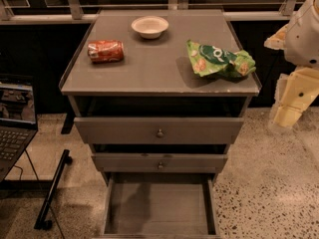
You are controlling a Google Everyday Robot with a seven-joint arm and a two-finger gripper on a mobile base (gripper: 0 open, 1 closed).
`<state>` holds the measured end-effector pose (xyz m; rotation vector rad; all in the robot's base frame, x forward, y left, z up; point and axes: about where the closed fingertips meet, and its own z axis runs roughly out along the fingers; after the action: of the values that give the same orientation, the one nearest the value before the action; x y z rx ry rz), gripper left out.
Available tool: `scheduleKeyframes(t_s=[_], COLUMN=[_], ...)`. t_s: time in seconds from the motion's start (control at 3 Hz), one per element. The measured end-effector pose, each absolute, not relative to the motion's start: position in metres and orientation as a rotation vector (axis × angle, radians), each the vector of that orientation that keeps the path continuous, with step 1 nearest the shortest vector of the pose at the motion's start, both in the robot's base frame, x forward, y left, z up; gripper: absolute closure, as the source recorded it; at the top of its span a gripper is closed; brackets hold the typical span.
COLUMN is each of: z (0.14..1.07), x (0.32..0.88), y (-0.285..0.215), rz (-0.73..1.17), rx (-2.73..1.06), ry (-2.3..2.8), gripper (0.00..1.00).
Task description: Place coke can into bottom drawer
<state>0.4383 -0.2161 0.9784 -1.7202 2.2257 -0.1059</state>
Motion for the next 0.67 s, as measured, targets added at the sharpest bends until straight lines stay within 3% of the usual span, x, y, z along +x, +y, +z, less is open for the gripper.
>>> scheduleKeyframes(t_s=[0.67], z=[0.974], x=[0.462], y=[-0.202], rz=[-0.041], rx=[-1.721], ry=[2.11], gripper=[0.0])
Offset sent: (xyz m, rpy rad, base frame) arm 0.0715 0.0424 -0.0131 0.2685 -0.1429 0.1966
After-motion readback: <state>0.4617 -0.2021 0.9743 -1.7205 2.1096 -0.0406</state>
